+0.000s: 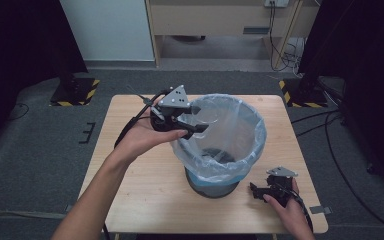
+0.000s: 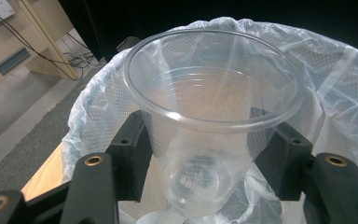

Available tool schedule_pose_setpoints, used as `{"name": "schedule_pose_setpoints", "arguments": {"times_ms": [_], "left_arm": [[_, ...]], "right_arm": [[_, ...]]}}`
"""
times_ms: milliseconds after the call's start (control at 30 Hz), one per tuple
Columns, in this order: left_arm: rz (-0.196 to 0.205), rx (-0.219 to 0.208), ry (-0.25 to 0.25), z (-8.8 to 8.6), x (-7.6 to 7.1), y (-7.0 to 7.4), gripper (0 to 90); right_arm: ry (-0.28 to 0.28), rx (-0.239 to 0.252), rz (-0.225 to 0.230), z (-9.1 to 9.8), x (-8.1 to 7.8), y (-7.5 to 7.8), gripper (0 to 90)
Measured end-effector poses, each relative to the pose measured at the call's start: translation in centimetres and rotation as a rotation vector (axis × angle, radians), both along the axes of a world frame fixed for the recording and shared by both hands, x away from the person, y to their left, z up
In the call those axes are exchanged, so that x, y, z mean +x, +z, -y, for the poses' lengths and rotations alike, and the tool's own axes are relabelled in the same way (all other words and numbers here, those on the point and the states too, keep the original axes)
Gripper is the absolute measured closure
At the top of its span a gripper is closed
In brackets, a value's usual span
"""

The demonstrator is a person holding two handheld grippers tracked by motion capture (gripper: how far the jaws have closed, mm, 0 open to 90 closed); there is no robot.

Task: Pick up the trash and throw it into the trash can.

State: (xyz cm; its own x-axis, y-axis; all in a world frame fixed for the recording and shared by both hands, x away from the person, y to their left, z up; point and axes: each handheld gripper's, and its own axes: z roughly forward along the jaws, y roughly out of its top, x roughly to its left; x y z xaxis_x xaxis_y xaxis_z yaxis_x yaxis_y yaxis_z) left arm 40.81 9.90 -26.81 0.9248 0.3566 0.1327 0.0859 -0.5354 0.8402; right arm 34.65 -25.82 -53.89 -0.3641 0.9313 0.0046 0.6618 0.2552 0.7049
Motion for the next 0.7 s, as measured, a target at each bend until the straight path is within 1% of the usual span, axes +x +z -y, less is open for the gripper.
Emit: {"name": "schedule_pose_setpoints", "arguments": {"times_ms": [133,167,233,267,333,367,400,600,700], "left_arm": [[-0.016,0.002,0.019,0.1,0.18,-0.27,38.6],[-0.022,0.001,0.027,0.12,0.26,-0.31,33.5],[-0.032,-0.009,0.031,0.16,0.33,-0.4,28.6],[-0.035,-0.01,0.028,0.19,0.35,-0.42,23.9],[-0.031,-0.007,0.024,0.27,0.32,-0.5,17.7],[-0.027,-0.005,0.026,0.34,0.3,-0.53,17.7],[-0.02,-0.008,0.027,0.37,0.28,-0.51,15.9],[-0.002,-0.045,0.041,0.21,0.28,-0.24,7.0],[-0.001,-0.04,0.053,-0.1,0.4,-0.21,6.3]], "right_arm": [[0.0,0.0,0.0,0.0,0.0,0.0,0.3],[0.0,0.0,0.0,0.0,0.0,0.0,0.3],[0.0,0.0,0.0,0.0,0.0,0.0,0.3],[0.001,0.0,0.0,0.0,0.0,0.0,0.3],[0.0,0.0,0.0,0.0,0.0,0.0,0.3],[0.0,0.0,0.0,0.0,0.0,0.0,0.3],[0.001,0.0,0.0,0.0,0.0,0.0,0.3],[0.0,0.0,0.0,0.0,0.0,0.0,0.3],[0.0,0.0,0.0,0.0,0.0,0.0,0.3]]}}
